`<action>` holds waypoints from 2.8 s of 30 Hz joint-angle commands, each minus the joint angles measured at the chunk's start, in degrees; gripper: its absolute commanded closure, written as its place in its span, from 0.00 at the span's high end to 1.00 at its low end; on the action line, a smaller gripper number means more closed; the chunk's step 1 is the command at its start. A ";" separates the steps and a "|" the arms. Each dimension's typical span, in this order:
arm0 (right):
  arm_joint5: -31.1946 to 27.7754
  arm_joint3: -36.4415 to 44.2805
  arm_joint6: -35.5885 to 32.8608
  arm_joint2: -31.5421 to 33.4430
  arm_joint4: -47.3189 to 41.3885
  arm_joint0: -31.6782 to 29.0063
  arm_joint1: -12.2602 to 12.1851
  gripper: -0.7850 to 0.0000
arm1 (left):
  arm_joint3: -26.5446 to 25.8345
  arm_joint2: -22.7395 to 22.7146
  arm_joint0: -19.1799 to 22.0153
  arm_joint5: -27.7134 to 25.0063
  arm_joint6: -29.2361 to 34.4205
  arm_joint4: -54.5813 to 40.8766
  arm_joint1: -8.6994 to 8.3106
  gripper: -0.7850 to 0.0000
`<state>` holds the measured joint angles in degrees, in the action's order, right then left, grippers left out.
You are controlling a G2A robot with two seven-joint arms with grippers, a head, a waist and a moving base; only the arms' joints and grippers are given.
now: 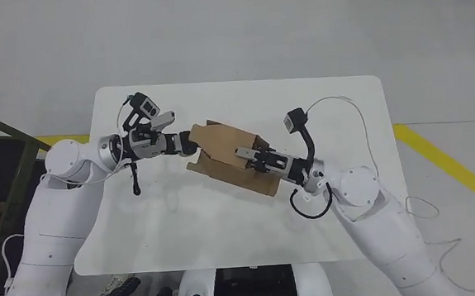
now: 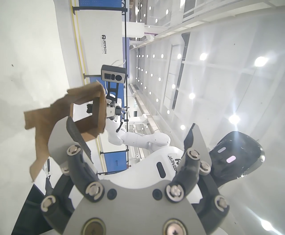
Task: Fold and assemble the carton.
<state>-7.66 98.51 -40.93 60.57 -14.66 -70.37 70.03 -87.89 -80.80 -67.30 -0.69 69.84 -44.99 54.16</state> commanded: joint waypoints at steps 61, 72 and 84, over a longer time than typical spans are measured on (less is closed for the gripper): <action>1.45 1.94 3.64 -1.33 1.55 -0.26 0.69 0.00 | -2.15 -1.23 -2.53 -0.54 -0.79 0.06 0.27 1.00; 1.94 2.54 2.84 -2.34 1.46 0.18 0.87 0.00 | -0.80 -1.05 -1.72 -1.26 -1.46 0.59 0.42 1.00; 2.53 -0.87 6.67 -0.86 1.87 1.05 1.03 0.00 | -1.61 -0.55 -1.76 -0.04 0.65 -0.43 0.51 1.00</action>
<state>-5.04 97.77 -34.42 59.55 -12.75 -69.32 71.06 -89.42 -81.34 -68.99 -0.91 70.38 -45.32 54.68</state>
